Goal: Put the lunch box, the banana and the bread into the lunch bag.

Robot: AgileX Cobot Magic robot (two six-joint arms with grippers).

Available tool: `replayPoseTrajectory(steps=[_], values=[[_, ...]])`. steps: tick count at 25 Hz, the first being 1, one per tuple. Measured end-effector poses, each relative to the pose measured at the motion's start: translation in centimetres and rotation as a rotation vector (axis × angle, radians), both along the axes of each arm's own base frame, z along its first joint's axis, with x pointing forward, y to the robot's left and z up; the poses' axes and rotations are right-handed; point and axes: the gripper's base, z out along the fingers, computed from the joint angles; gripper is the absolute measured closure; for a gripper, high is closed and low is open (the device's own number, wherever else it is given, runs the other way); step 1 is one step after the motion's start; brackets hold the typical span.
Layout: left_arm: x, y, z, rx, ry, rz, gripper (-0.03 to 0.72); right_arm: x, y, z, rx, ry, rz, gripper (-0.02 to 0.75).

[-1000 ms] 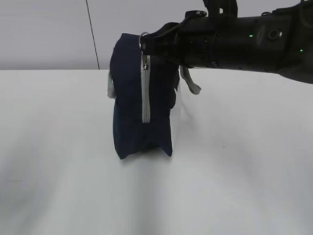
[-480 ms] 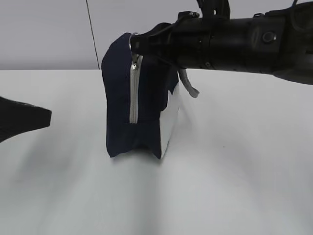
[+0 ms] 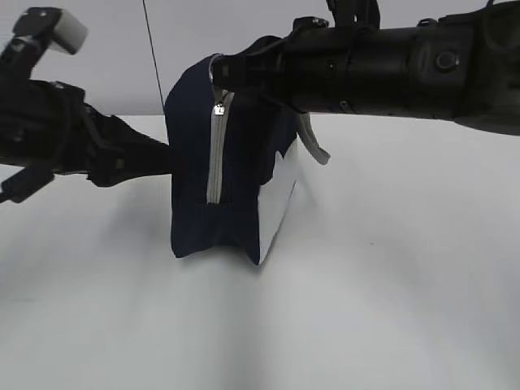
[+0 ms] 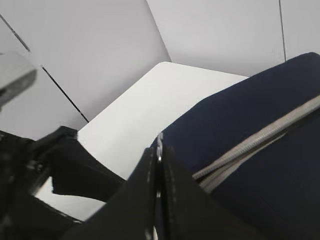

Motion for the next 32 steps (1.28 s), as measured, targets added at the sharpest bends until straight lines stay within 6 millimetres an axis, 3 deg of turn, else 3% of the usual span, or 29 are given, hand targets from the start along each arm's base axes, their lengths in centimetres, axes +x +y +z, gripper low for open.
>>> replayPoseTrajectory(steps=[5, 11, 21, 32], values=[[2.2, -1.0, -1.5, 0.024, 0.028, -0.002, 0.293, 0.3, 0.2, 1.1, 0.011, -0.025, 0.006, 0.738], [3.8, -1.5, -1.4, 0.024, 0.014, -0.004, 0.335, 0.4, 0.4, 1.8, 0.0, -0.046, 0.023, 0.738], [4.0, -1.8, -1.9, 0.05, 0.022, -0.047, 0.669, 0.4, 0.4, 1.6, -0.028, -0.05, 0.026, 0.738], [3.0, -1.6, -2.7, 0.204, 0.017, -0.225, 0.688, 1.3, -0.5, 1.3, -0.117, -0.039, -0.095, 0.738]])
